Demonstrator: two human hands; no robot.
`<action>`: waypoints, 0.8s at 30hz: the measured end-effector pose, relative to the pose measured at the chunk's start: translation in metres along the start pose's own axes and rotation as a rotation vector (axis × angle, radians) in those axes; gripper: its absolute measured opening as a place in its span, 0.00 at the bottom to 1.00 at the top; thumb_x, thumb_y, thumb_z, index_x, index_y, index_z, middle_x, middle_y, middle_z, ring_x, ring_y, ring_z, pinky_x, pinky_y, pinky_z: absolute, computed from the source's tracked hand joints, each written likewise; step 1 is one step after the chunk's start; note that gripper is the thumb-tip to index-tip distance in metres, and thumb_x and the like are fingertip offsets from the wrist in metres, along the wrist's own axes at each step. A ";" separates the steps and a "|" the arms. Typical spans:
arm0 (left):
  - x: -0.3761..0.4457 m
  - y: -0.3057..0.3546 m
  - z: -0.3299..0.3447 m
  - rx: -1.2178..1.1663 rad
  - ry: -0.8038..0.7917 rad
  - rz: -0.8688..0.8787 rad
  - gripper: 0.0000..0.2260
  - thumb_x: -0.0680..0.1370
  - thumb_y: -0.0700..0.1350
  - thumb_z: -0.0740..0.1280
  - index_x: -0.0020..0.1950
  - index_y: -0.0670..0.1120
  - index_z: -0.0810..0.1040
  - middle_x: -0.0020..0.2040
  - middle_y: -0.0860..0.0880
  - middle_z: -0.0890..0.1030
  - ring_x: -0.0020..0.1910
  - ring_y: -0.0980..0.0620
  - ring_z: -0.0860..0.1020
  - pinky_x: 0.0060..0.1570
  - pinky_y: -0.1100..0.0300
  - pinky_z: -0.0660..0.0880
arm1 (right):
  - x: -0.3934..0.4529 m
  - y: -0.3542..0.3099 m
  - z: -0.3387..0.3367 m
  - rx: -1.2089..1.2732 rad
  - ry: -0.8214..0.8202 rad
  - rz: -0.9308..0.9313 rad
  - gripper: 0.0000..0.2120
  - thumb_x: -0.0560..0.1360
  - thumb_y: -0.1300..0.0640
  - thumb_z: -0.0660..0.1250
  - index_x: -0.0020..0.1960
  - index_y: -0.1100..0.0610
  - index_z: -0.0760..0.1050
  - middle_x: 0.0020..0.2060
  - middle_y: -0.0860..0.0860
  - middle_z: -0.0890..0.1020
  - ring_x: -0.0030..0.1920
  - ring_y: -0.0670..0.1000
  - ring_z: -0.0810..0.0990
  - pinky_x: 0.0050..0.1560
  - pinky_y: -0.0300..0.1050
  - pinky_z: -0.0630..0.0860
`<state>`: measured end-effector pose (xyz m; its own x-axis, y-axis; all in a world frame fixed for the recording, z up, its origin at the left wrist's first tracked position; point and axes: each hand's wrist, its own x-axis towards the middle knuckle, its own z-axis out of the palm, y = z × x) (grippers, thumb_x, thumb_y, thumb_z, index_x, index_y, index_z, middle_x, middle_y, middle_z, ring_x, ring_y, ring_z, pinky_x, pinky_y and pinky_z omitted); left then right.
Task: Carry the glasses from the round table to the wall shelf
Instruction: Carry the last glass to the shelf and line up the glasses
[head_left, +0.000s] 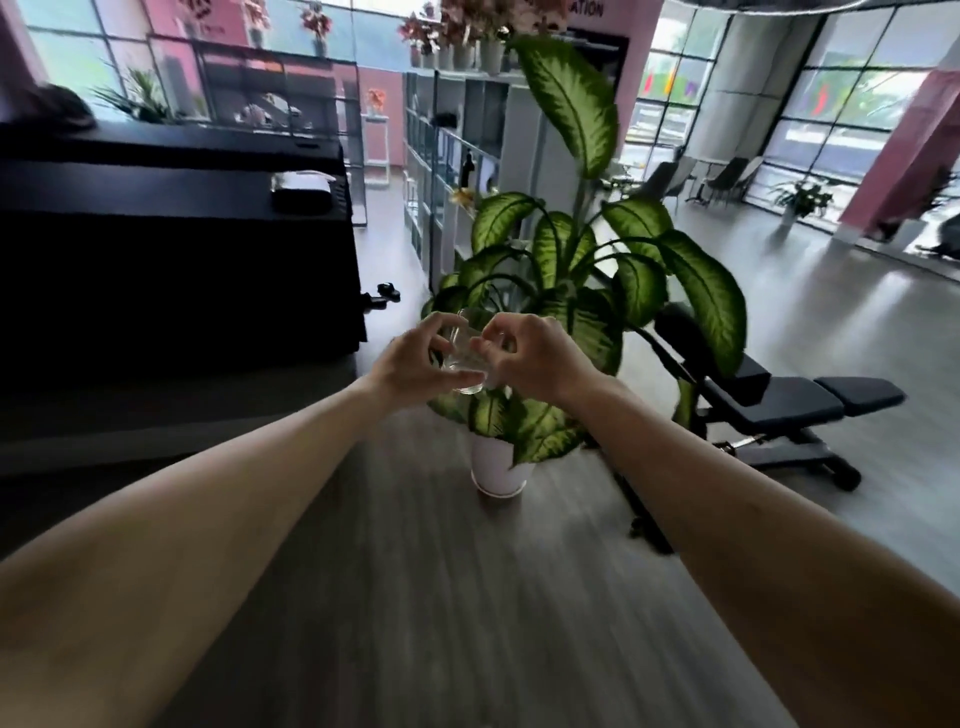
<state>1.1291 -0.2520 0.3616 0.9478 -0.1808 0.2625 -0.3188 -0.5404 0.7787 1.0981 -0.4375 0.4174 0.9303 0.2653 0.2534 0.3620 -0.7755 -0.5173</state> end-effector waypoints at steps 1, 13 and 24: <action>0.017 -0.013 -0.007 0.011 0.019 -0.014 0.30 0.61 0.59 0.79 0.60 0.65 0.71 0.49 0.53 0.83 0.46 0.54 0.82 0.51 0.51 0.80 | 0.025 0.004 0.009 0.013 -0.013 -0.019 0.09 0.78 0.46 0.67 0.51 0.50 0.81 0.38 0.44 0.81 0.42 0.47 0.81 0.43 0.42 0.73; 0.162 -0.116 -0.112 0.134 0.267 -0.211 0.32 0.66 0.58 0.78 0.67 0.59 0.70 0.51 0.56 0.80 0.43 0.59 0.78 0.49 0.55 0.78 | 0.292 -0.003 0.090 0.158 -0.109 -0.281 0.10 0.74 0.43 0.71 0.46 0.49 0.83 0.42 0.46 0.85 0.43 0.46 0.83 0.43 0.41 0.75; 0.135 -0.230 -0.268 0.226 0.521 -0.450 0.34 0.64 0.62 0.77 0.66 0.62 0.68 0.53 0.56 0.79 0.49 0.53 0.80 0.54 0.48 0.80 | 0.413 -0.147 0.224 0.243 -0.322 -0.576 0.10 0.74 0.44 0.71 0.48 0.50 0.84 0.44 0.47 0.85 0.48 0.47 0.83 0.51 0.45 0.80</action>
<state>1.3300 0.0680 0.3706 0.8456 0.4838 0.2255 0.1635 -0.6370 0.7534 1.4427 -0.0849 0.4149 0.5440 0.7810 0.3067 0.7705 -0.3203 -0.5512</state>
